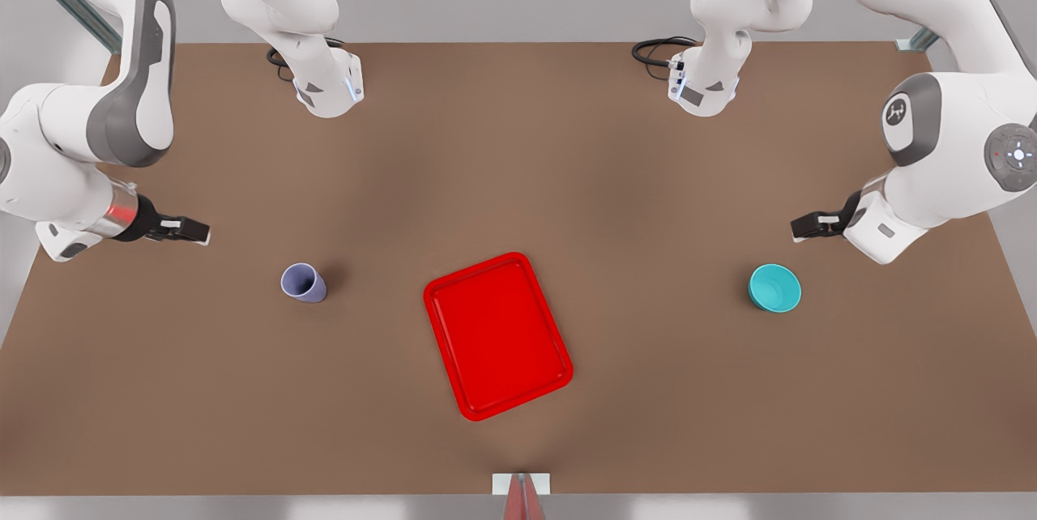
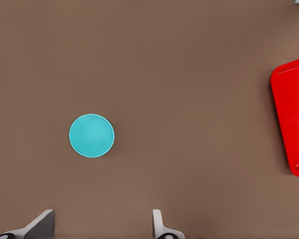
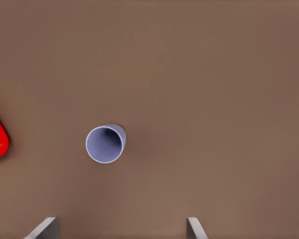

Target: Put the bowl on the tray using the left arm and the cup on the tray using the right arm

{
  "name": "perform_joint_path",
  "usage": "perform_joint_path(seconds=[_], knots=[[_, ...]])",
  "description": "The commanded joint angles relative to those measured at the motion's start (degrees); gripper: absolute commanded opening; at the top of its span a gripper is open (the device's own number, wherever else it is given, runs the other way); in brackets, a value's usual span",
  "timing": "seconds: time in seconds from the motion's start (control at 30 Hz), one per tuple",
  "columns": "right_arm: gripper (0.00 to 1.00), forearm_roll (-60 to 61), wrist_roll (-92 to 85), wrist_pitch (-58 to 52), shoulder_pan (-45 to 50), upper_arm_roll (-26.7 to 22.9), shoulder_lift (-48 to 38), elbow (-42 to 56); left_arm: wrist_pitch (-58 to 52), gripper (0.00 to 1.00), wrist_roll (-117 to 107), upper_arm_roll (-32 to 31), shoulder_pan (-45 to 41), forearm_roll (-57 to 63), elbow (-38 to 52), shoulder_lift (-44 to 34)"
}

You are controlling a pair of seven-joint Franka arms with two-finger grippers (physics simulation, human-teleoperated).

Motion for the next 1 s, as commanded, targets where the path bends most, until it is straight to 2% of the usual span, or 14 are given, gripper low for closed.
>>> perform_joint_path(seconds=[0.0,0.07,0.17,0.23,0.33,0.4,0.6,0.87,0.9,0.93,0.97], knots=[[1.0,0.0,0.0,0.0,0.0,0.0,0.0,0.0,0.0,1.0,0.0,0.0,0.1,0.1,0.0,0.3],[1.0,0.0,0.0,0.0,-0.1,0.0,0.1,0.0,0.6,1.0,-0.8,0.2,2.1,-0.1,-1.5,2.8],[1.0,0.5,-0.6,-0.4,-0.2,-0.3,0.7,0.0,10.4,1.0,1.8,0.1,7.5,-1.3,-5.5,10.8],[1.0,0.5,-1.5,-0.5,-0.3,-0.3,0.9,0.0,21.3,1.0,7.5,0.2,9.0,-5.8,-13.4,11.6],[1.0,0.5,-1.5,-0.4,-0.3,-0.3,1.0,0.0,28.2,1.0,20.1,0.1,11.1,-9.2,-21.2,11.9],[1.0,0.5,-1.5,-0.4,-0.3,-0.3,0.9,0.0,28.7,1.0,28.7,0.2,11.6,-9.2,-21.6,13.5],[1.0,0.5,-1.5,-0.4,-0.3,-0.3,0.9,0.0,34.9,1.0,28.1,0.3,13.5,-9.2,-21.3,18.1],[1.0,0.5,-1.6,-0.4,-0.3,-0.3,0.9,0.0,37.6,1.0,28.7,0.2,14.4,-10.3,-21.3,23.0],[1.0,0.5,-1.6,-0.4,-0.3,-0.3,0.9,0.0,37.6,0.93,28.4,0.0,14.4,-10.3,-21.3,23.0],[1.0,0.5,-1.5,-0.4,-0.3,-0.3,0.9,0.0,37.5,0.68,28.3,0.0,14.4,-10.3,-21.3,23.0],[1.0,0.5,-1.6,-0.4,-0.3,-0.3,0.9,0.0,37.5,0.46,28.1,-0.2,14.4,-10.3,-21.2,23.0]])
